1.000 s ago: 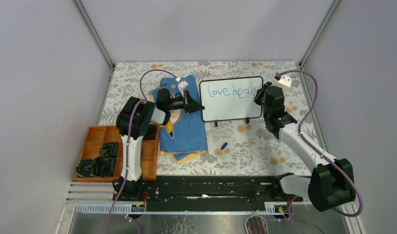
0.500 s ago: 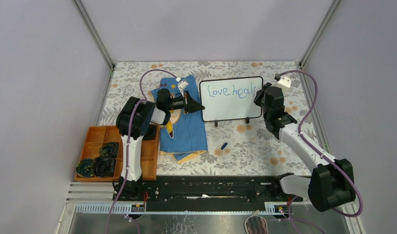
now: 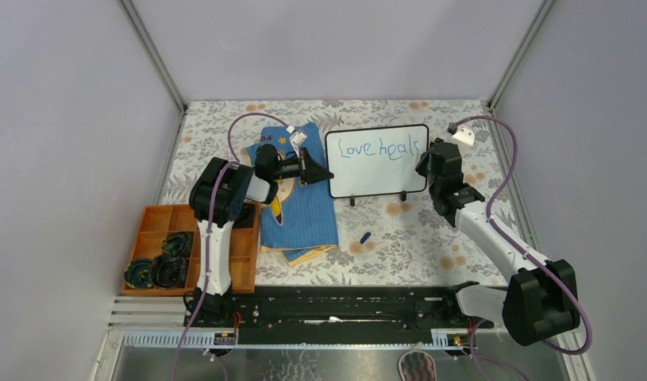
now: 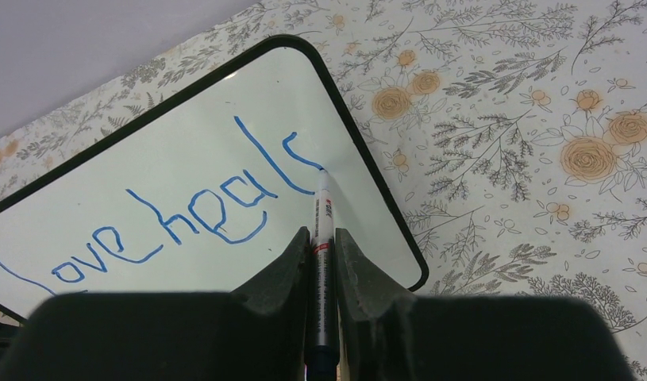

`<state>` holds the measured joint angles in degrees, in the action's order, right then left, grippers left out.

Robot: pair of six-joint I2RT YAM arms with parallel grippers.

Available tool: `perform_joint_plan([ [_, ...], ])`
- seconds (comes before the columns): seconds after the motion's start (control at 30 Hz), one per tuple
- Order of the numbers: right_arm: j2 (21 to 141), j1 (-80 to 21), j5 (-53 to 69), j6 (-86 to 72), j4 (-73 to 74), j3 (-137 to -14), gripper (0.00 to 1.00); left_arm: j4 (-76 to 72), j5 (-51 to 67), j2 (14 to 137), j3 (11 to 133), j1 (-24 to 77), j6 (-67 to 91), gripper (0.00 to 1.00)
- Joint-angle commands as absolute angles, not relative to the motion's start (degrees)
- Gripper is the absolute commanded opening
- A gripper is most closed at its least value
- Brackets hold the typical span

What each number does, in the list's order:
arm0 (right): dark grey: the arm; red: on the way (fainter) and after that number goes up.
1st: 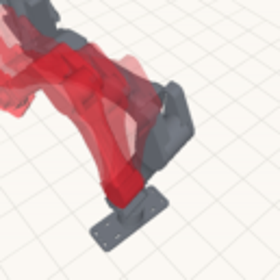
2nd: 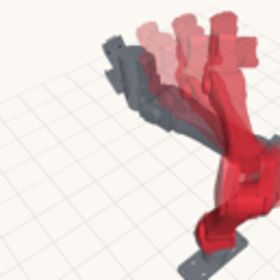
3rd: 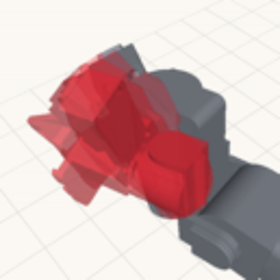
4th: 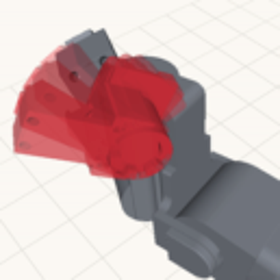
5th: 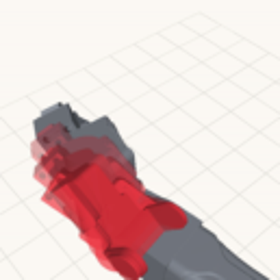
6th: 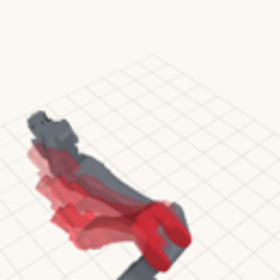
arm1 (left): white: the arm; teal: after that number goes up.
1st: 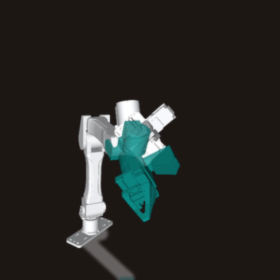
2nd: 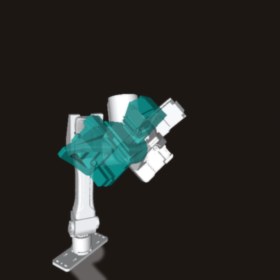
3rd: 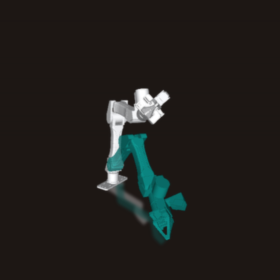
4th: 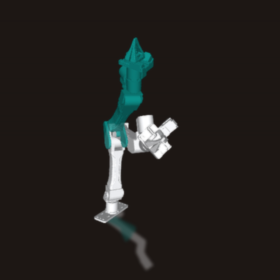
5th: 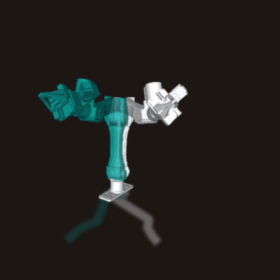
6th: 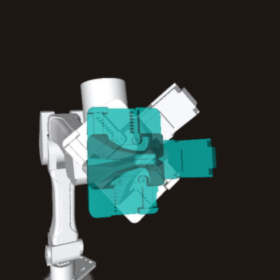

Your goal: Write a sentence on the whiteboard

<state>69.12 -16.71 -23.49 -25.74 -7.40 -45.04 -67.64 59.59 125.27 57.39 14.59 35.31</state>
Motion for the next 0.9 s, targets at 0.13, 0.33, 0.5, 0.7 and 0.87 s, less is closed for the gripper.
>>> perform_joint_plan([
  [0.13,69.03,-16.43,-22.85,-25.19,-7.07,-45.61,0.00,-64.51,58.88,126.77,55.63,14.63,33.17,0.00],
  [0.33,69.69,-16.42,-18.49,-25.45,-8.43,-45.83,0.00,-64.51,58.80,126.76,55.55,14.68,33.22,0.00],
  [0.5,69.24,-16.42,-17.31,-25.70,-8.43,-45.72,0.00,-64.58,58.79,126.84,55.63,14.68,33.31,0.00],
  [0.7,66.06,-16.43,-20.31,-26.27,-4.23,-46.79,0.00,-64.60,58.78,126.74,55.46,14.68,33.22,0.00],
  [0.87,59.33,-16.41,-19.89,-26.03,0.04,-47.46,0.00,-65.73,58.80,127.06,55.38,14.50,33.88,0.00],
])
